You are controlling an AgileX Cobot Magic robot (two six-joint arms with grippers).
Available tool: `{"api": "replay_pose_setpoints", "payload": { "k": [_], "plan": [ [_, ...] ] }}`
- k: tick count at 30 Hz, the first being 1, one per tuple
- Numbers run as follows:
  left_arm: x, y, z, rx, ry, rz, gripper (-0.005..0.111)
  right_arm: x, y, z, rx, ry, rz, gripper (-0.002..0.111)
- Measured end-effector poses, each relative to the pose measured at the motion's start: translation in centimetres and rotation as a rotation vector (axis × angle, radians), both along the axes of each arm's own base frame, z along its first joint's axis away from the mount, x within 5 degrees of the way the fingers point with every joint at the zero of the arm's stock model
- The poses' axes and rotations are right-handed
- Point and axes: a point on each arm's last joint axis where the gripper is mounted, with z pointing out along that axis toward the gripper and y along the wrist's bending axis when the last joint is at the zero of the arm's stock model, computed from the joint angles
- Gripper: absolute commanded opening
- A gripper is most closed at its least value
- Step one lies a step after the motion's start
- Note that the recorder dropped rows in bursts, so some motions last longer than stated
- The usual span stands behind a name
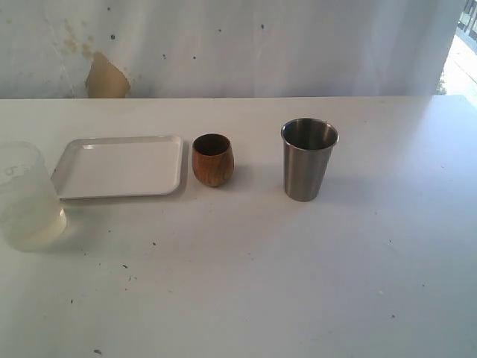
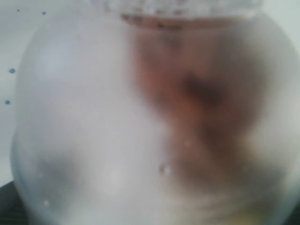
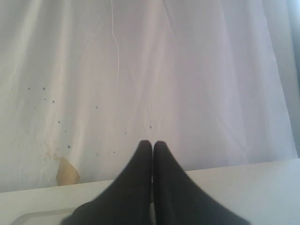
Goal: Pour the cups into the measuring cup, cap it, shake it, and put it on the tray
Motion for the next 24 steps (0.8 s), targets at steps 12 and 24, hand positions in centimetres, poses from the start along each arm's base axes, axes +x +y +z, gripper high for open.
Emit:
{"api": "replay_pose_setpoints", "payload": {
  "k": [12, 24],
  "plan": [
    [0.0, -0.01, 0.0, 0.004, 0.001, -0.002, 0.0, 0.0, 0.0, 0.0, 0.0, 0.0, 0.0, 0.0],
    [0.05, -0.05, 0.13, 0.006, -0.014, -0.007, 0.0, 0.0, 0.0, 0.0, 0.0, 0.0, 0.0, 0.0]
  ]
}}
